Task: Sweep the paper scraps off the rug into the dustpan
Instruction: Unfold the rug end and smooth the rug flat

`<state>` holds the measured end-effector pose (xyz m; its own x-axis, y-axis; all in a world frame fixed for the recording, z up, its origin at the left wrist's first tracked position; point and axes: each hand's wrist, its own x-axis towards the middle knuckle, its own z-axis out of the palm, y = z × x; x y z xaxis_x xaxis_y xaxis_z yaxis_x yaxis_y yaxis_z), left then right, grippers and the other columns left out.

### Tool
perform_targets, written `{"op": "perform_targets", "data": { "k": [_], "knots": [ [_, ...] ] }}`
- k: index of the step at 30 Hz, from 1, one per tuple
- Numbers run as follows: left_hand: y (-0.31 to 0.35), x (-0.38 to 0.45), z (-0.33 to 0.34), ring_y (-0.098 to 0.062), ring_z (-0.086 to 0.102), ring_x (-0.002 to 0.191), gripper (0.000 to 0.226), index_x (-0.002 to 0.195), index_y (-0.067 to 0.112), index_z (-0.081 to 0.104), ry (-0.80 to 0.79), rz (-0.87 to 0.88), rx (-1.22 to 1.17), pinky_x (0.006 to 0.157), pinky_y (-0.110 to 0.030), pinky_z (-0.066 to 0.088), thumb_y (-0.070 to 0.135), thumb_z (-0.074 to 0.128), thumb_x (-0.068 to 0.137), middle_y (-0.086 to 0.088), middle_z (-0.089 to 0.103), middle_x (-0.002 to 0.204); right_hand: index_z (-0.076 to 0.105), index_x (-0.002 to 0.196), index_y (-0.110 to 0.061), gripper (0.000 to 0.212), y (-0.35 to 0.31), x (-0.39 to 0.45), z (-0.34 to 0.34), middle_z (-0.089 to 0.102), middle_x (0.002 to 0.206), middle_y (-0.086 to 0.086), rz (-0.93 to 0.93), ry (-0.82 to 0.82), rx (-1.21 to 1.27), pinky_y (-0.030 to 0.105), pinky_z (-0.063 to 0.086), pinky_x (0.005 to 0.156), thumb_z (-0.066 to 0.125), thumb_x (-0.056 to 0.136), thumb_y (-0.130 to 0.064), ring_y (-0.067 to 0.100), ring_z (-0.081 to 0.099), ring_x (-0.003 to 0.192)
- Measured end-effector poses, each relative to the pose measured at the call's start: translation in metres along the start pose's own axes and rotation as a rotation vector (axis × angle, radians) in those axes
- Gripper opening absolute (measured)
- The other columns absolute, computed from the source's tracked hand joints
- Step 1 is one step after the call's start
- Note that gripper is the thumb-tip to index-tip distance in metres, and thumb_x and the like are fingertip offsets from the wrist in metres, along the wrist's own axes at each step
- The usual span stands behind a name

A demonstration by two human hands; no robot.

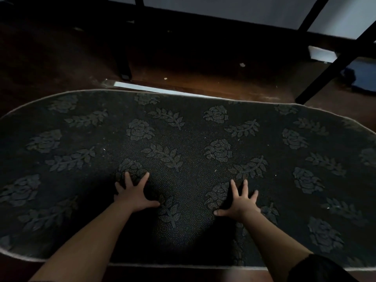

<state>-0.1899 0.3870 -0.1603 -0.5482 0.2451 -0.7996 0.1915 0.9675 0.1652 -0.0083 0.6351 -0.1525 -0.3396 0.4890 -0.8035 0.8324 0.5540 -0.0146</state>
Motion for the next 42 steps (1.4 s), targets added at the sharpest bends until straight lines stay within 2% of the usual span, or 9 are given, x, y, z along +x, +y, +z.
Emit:
{"op": "perform_targets", "data": {
  "k": [4, 8, 18, 32, 42],
  "knots": [
    [-0.012, -0.003, 0.002, -0.047, -0.023, 0.141, 0.112, 0.147, 0.049, -0.012, -0.015, 0.012, 0.009, 0.117, -0.058, 0.010, 0.067, 0.068, 0.070, -0.008, -0.037, 0.152, -0.025, 0.143, -0.041, 0.131, -0.003, -0.005, 0.007, -0.040, 0.149, -0.001, 0.028, -0.042, 0.019, 0.059, 0.028, 0.107, 0.074, 0.061, -0.067, 0.043, -0.023, 0.140],
    [-0.019, -0.004, 0.006, -0.046, -0.024, 0.140, 0.112, 0.147, 0.049, -0.011, -0.012, 0.017, 0.036, 0.118, -0.056, 0.011, 0.070, 0.066, 0.069, -0.009, -0.037, 0.152, -0.029, 0.143, -0.036, 0.133, -0.002, -0.011, 0.021, -0.041, 0.148, 0.008, 0.041, -0.062, -0.061, 0.053, 0.021, 0.112, 0.068, 0.060, -0.074, 0.048, -0.021, 0.138],
    [-0.019, 0.000, 0.011, -0.045, -0.024, 0.141, 0.107, 0.146, 0.051, -0.014, 0.072, 0.035, 0.082, 0.117, -0.055, 0.015, 0.066, 0.064, 0.075, -0.008, -0.039, 0.151, -0.029, 0.142, -0.037, 0.128, -0.015, -0.018, 0.031, -0.040, 0.149, 0.002, 0.079, 0.039, -0.003, 0.054, 0.035, 0.106, 0.068, 0.065, -0.071, 0.045, -0.016, 0.141],
    [-0.012, 0.013, -0.002, -0.047, -0.024, 0.140, 0.113, 0.145, 0.052, -0.016, 0.021, 0.014, 0.107, 0.115, -0.056, 0.020, 0.060, 0.071, 0.073, -0.008, -0.040, 0.150, -0.026, 0.144, -0.038, 0.124, -0.018, -0.007, 0.018, -0.038, 0.150, 0.003, 0.062, 0.069, -0.008, 0.056, 0.036, 0.105, 0.066, 0.067, -0.070, 0.046, -0.016, 0.141],
    [-0.013, 0.017, -0.006, -0.047, -0.025, 0.140, 0.107, 0.145, 0.050, -0.016, 0.024, 0.031, 0.115, 0.115, -0.056, 0.018, 0.056, 0.067, 0.079, -0.009, -0.040, 0.150, -0.026, 0.144, -0.037, 0.124, -0.021, -0.005, 0.018, -0.037, 0.151, 0.004, 0.068, 0.076, -0.021, 0.055, 0.038, 0.104, 0.066, 0.067, -0.071, 0.047, -0.014, 0.140]
  ]
}}
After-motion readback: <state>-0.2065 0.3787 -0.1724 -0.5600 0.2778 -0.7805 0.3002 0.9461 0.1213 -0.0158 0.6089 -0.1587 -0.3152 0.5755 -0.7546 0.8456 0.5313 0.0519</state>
